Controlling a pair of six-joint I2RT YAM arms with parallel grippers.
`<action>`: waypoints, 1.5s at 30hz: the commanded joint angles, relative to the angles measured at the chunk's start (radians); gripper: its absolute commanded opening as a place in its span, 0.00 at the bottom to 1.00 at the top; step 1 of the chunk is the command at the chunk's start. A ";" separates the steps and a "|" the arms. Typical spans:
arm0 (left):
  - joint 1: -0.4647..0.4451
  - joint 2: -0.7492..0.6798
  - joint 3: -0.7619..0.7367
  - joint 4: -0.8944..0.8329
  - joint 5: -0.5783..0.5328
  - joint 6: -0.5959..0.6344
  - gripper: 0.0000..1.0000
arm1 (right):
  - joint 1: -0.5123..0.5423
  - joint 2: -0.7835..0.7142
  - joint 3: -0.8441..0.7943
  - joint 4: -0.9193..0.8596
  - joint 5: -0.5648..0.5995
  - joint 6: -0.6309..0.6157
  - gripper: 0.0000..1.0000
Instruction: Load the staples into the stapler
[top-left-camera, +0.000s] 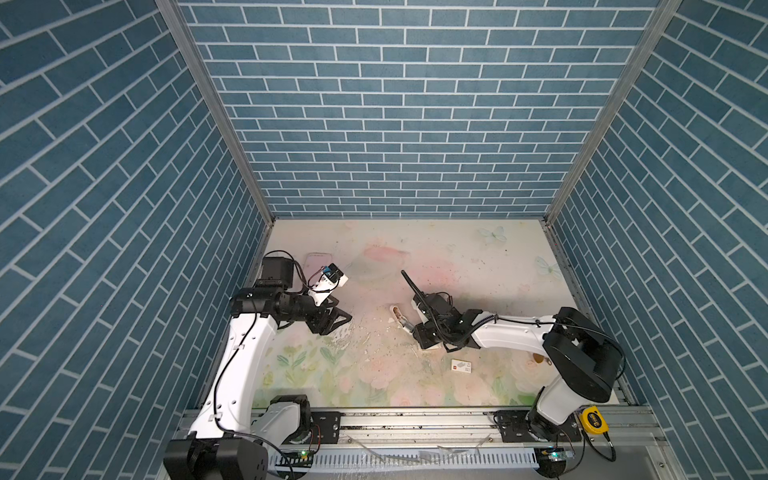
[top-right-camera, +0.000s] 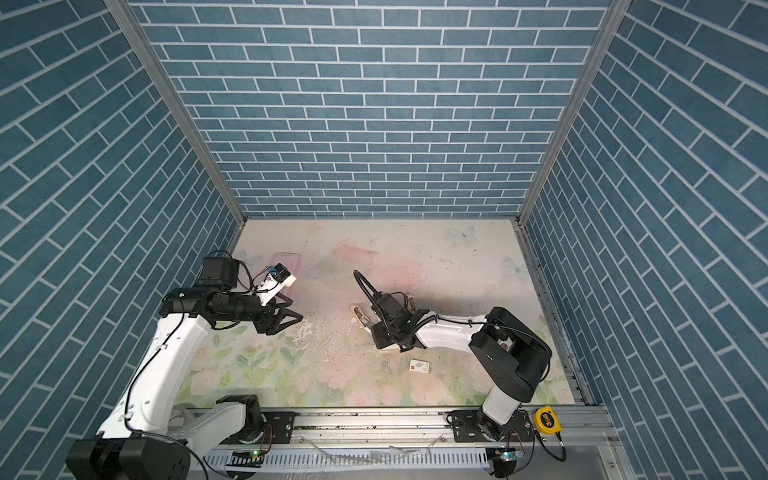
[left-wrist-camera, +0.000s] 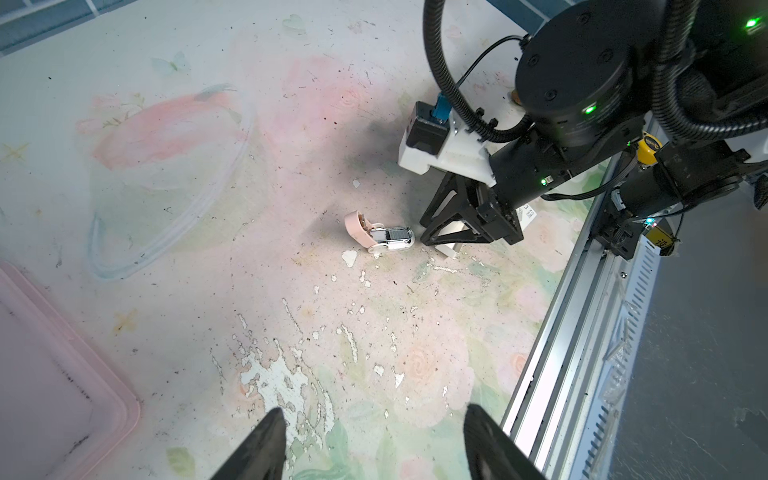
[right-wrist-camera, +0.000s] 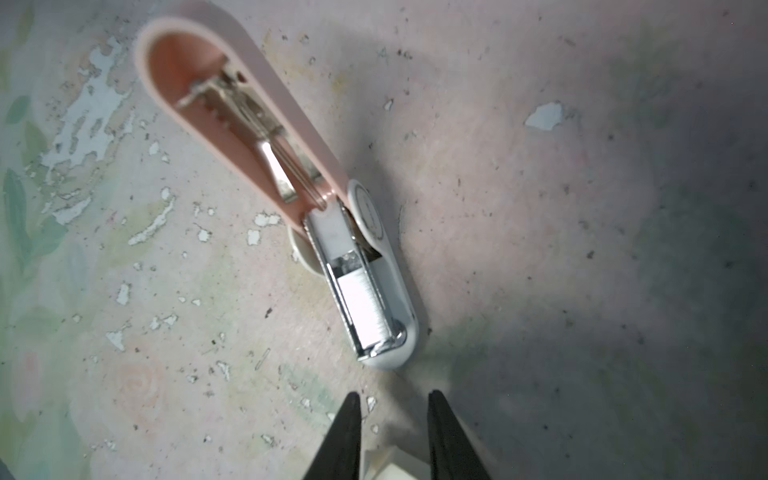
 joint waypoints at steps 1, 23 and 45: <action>0.007 -0.010 -0.022 -0.015 0.020 0.015 0.69 | 0.000 0.028 0.040 -0.002 -0.016 0.044 0.29; 0.007 -0.007 -0.037 0.001 0.021 0.018 0.69 | -0.009 0.074 0.084 -0.096 0.006 -0.007 0.24; 0.006 -0.011 -0.047 0.031 0.026 -0.009 0.69 | -0.017 0.101 0.147 -0.174 0.078 -0.060 0.28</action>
